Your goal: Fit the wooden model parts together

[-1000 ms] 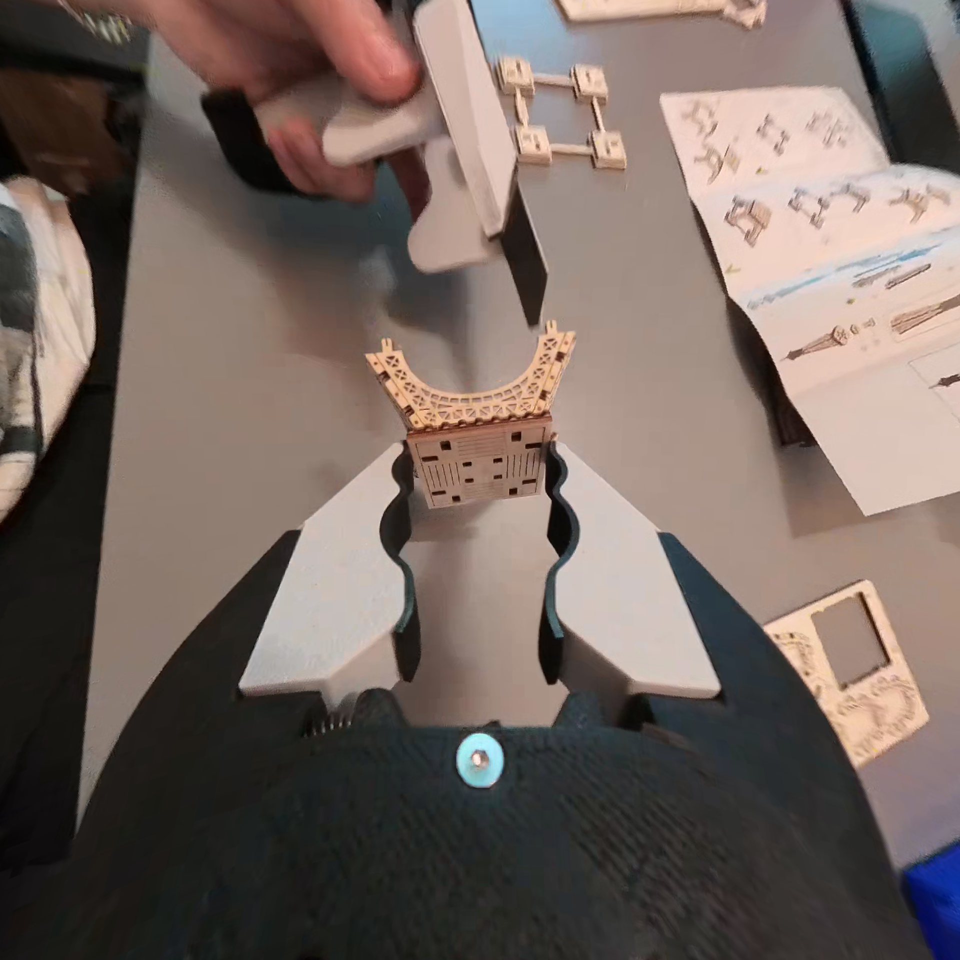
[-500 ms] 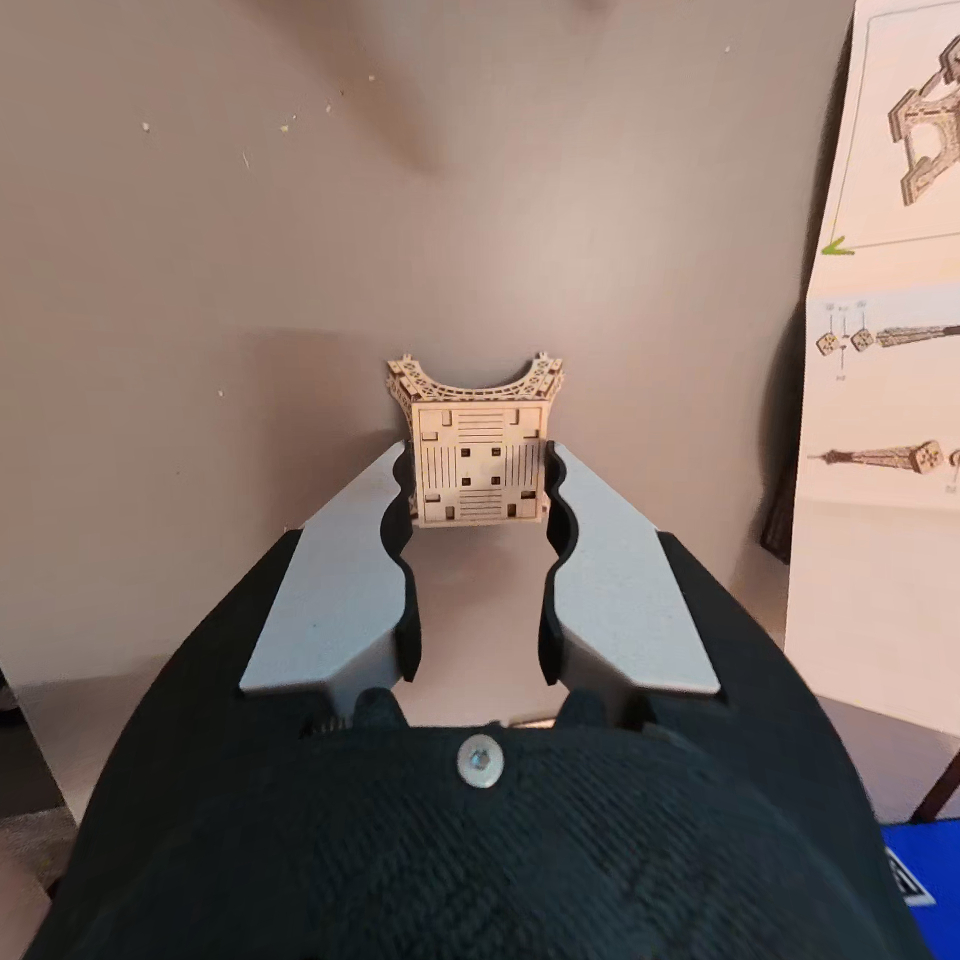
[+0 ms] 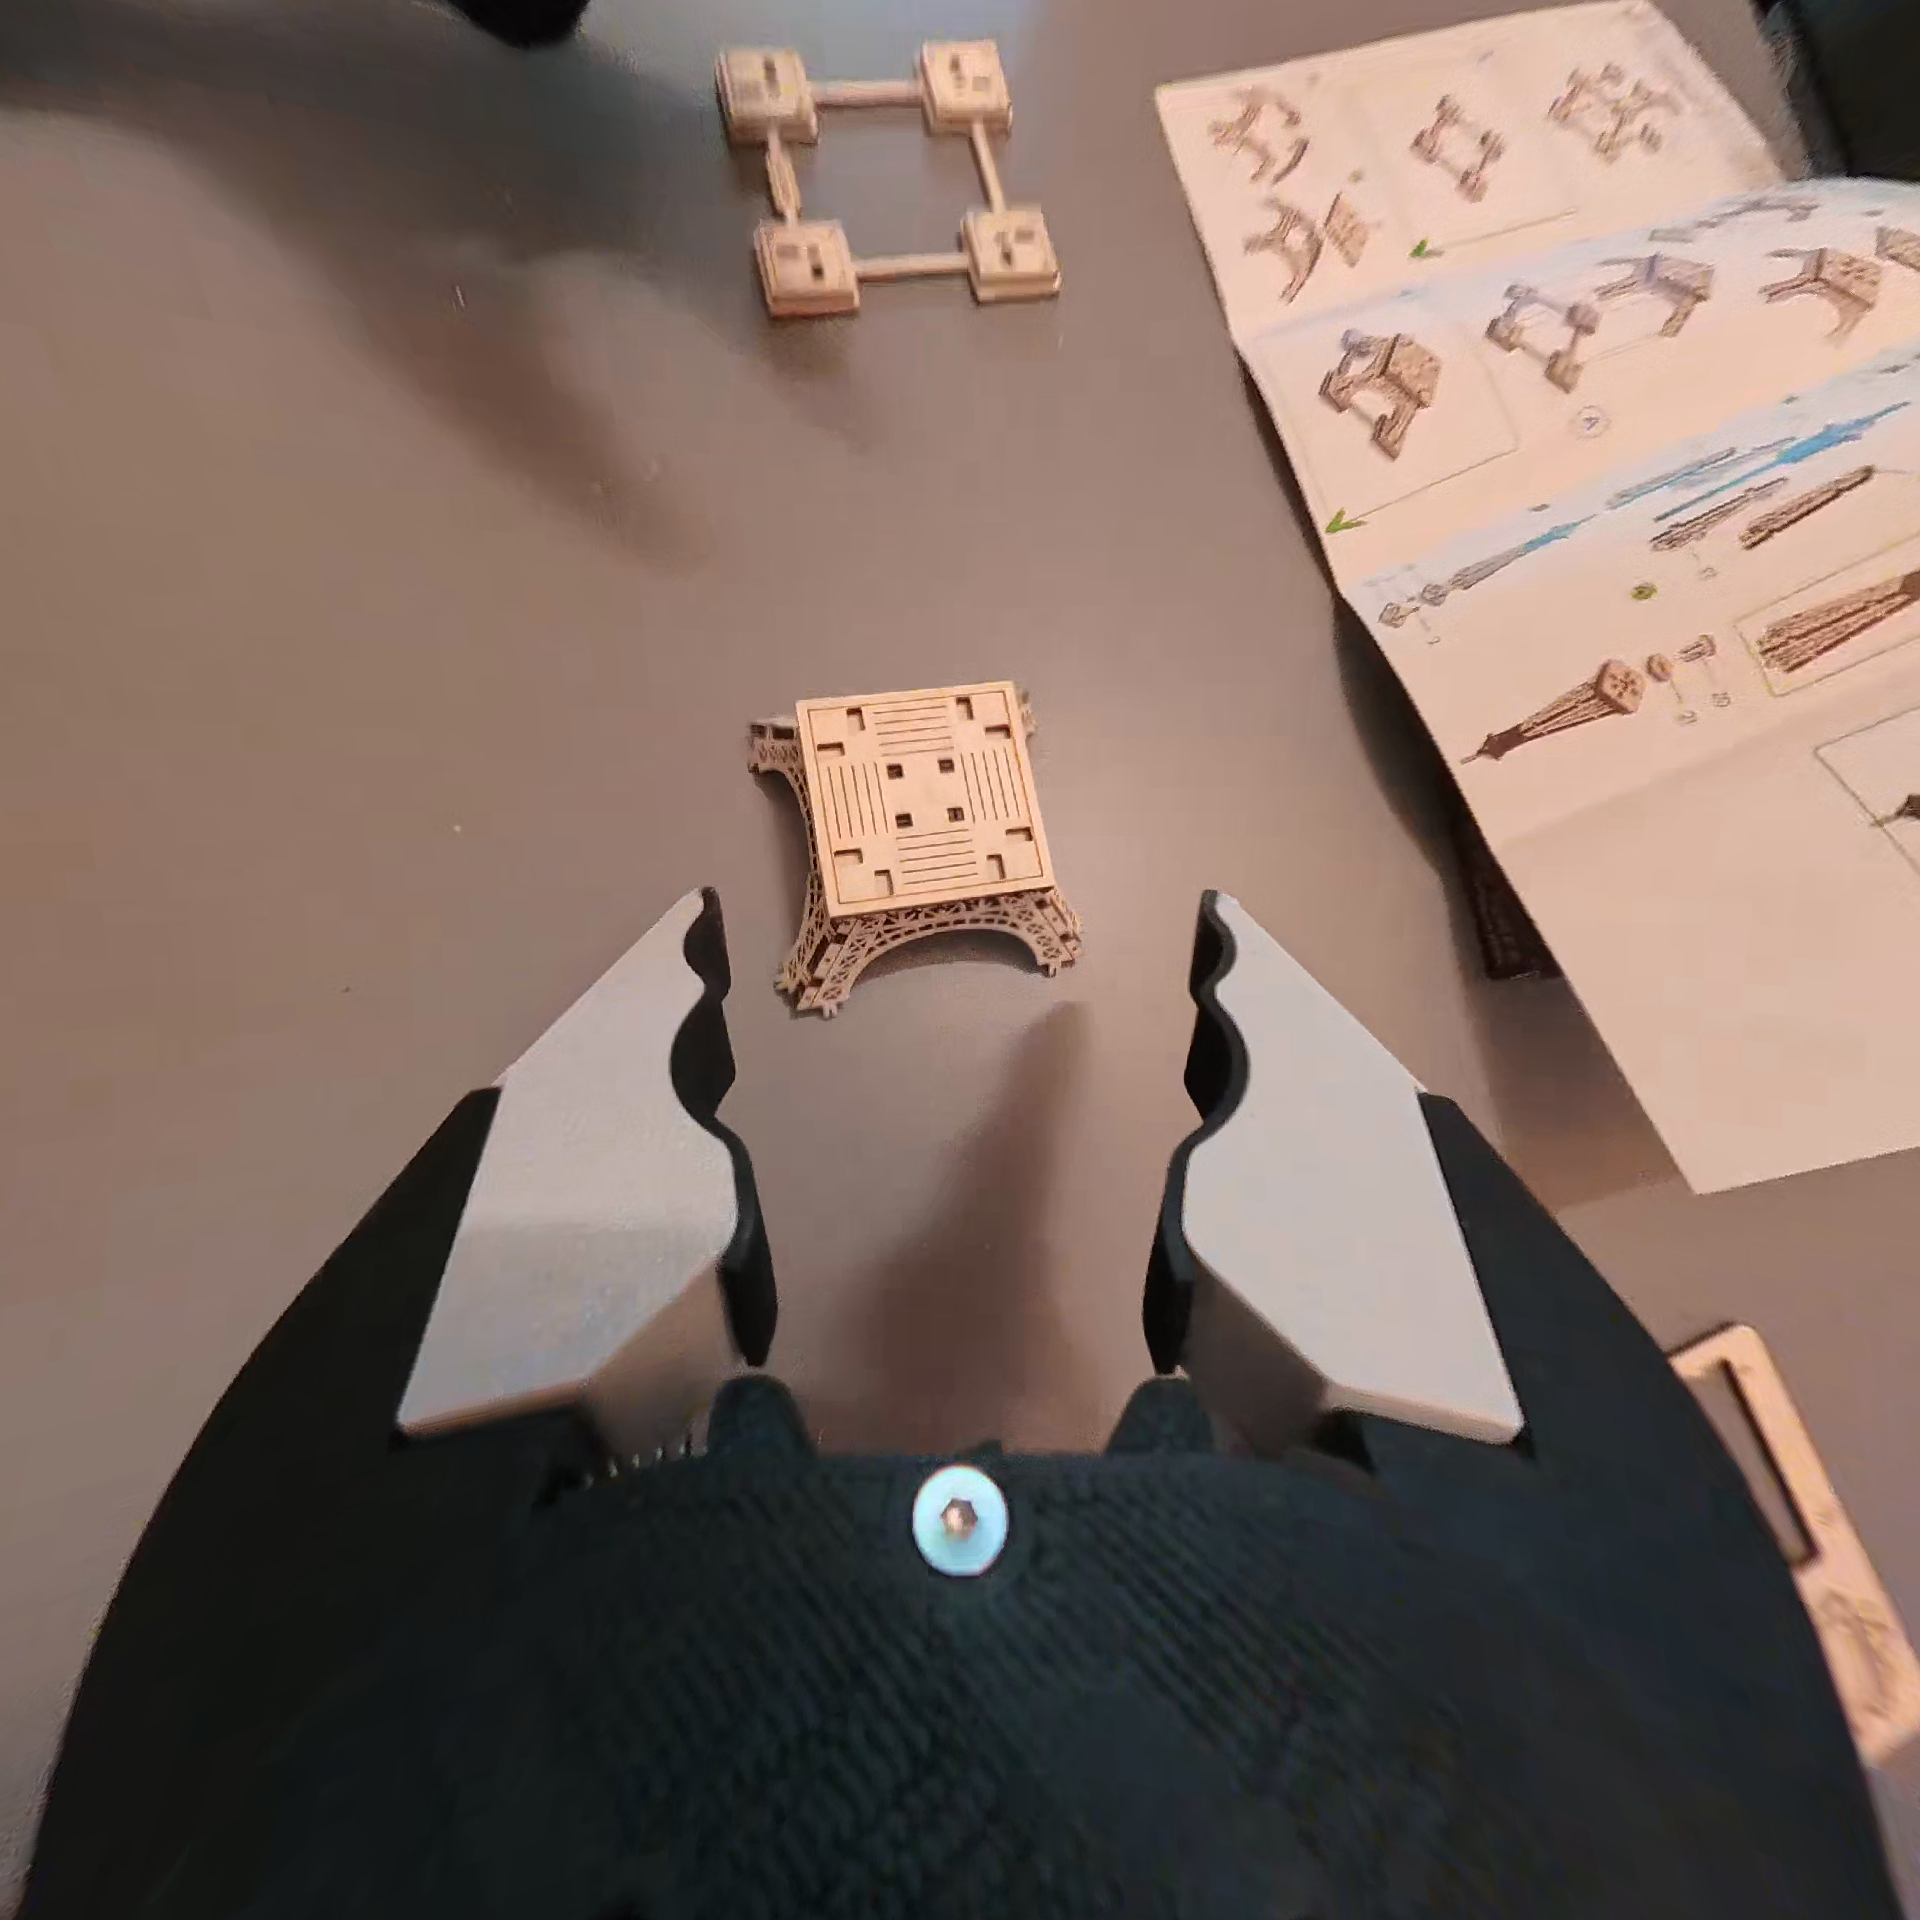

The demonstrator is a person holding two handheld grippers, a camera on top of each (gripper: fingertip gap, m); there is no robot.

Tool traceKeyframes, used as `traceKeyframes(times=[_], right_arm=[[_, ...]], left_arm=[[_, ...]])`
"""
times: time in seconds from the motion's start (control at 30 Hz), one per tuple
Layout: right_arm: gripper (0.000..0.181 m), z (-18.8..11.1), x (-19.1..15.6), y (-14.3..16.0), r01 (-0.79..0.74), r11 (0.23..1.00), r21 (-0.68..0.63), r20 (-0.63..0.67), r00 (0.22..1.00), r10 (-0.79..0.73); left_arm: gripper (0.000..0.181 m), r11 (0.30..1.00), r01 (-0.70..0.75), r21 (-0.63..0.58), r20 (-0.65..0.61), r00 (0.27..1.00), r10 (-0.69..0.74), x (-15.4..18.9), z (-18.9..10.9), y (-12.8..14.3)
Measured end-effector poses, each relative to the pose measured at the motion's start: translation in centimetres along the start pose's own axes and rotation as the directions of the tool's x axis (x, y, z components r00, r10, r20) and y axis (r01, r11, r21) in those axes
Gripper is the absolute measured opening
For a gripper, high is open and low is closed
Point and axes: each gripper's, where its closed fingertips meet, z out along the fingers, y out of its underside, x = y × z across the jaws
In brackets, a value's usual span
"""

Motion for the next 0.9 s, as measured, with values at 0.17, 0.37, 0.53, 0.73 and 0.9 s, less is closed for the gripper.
traceKeyframes(times=[0.17,0.37,0.53,0.73,0.9], right_arm=[[0.086,-0.8,1.3,-1.9,-0.051,0.957,0.286,0.014,0.999,0.048],[0.085,-0.6,2.0,-0.7,-0.009,0.942,0.334,0.033,0.999,-0.002],[0.079,-2.0,1.9,-1.5,-0.004,0.898,0.439,0.033,0.999,-0.012],[0.078,-3.0,3.4,-0.5,0.094,0.899,0.428,-0.184,0.983,-0.016],[0.079,-2.6,6.4,4.3,0.057,0.989,0.139,-0.332,0.943,-0.008]], left_arm=[[0.053,0.979,-0.156,-0.131,-0.056,0.987,0.150,1.8,0.8,1.8],[0.053,0.921,-0.336,-0.196,-0.092,0.941,0.324,3.0,2.1,2.8],[0.061,0.881,-0.414,-0.228,-0.231,0.902,0.364,4.0,4.0,3.2],[0.064,0.859,-0.464,-0.218,-0.308,0.868,0.390,2.6,6.2,4.4],[0.054,0.870,-0.478,-0.122,-0.122,0.877,0.465,0.6,6.6,3.7]])
